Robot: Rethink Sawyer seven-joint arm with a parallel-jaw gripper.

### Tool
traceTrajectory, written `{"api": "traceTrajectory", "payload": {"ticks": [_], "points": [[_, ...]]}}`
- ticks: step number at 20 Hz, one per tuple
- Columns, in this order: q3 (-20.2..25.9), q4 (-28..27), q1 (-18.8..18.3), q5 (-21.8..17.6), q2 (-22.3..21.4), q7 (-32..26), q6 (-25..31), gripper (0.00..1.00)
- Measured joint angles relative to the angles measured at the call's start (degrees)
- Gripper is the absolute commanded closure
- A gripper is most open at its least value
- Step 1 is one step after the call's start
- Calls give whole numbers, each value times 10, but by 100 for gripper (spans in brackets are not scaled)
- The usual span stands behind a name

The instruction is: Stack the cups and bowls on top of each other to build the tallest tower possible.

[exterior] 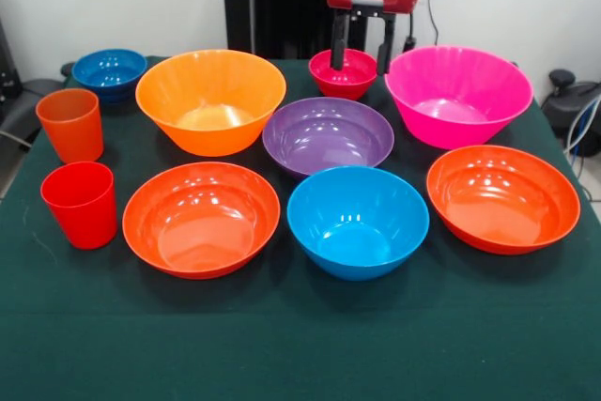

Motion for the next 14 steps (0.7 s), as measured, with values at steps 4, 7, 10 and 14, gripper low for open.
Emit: {"api": "traceTrajectory", "payload": {"ticks": [4,7,10,14], "points": [[15,1,-13,0,0,0,0,0],[25,2,-17,0,0,0,0,0],[31,5,-15,0,0,0,0,0],[35,11,-11,0,0,0,0,0]]}}
